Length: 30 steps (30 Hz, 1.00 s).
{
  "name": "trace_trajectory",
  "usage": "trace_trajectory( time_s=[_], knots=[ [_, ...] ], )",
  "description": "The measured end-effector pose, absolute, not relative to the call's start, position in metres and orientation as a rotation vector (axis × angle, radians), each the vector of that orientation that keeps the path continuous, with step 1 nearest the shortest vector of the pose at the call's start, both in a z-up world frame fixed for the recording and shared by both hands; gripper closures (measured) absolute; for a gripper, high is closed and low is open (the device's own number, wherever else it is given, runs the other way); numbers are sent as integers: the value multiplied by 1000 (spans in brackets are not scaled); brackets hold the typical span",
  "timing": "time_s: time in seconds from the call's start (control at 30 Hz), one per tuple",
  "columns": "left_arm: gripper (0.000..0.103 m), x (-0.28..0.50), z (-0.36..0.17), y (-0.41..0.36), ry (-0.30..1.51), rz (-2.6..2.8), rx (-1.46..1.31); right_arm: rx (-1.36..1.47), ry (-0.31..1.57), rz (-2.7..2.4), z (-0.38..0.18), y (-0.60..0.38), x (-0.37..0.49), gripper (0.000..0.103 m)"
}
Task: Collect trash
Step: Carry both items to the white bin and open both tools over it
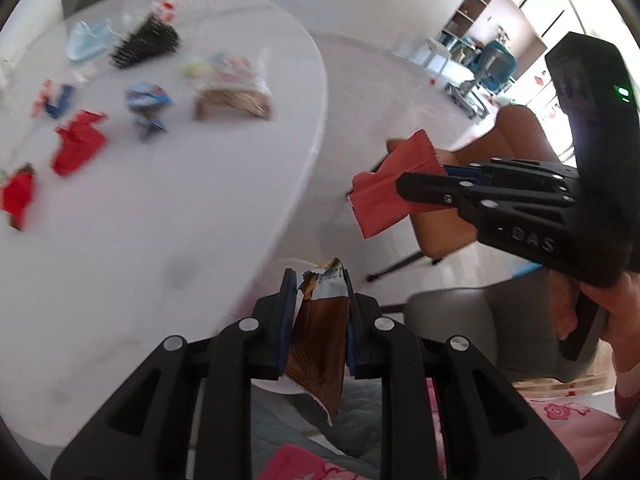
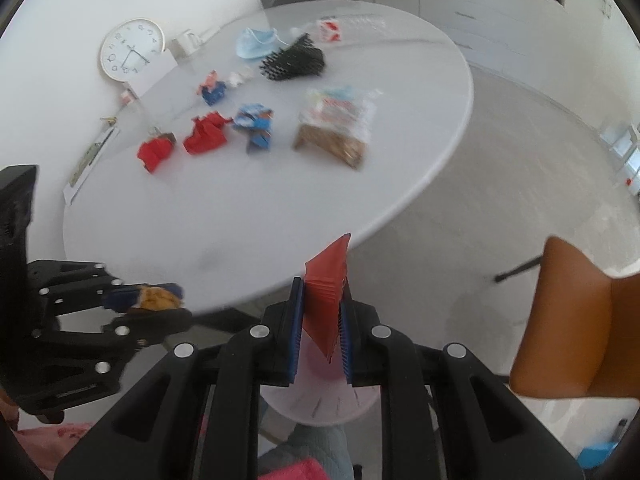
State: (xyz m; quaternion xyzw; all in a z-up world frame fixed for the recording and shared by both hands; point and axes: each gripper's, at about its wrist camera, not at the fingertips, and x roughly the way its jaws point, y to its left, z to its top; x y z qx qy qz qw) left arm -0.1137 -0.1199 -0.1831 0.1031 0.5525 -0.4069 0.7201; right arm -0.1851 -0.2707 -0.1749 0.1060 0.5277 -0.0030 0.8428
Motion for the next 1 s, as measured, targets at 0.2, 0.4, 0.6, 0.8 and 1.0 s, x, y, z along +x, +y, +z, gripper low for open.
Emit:
trace_trajectory(
  time_s=[0.2,0.4,0.6,0.8,1.0],
  knots=[
    [53,-133,-192,-143,1251,-902,271,250,1135,14,-184,-283,-210,86],
    [36,-134,-191,-144,1262,-868,268,256,1157,64,-192,-280,-215,86],
    [27,-121,-180,-131,1241,-759,257,239,1190,113,-206,-271,-211,85],
    [15,-104,-160,-102,1192,-624,230,191,1255,172,-232,-249,-203,82],
    [14,-92,-144,-77,1151,-538,206,176,1288,147,-235,-234,-195,41]
  ],
)
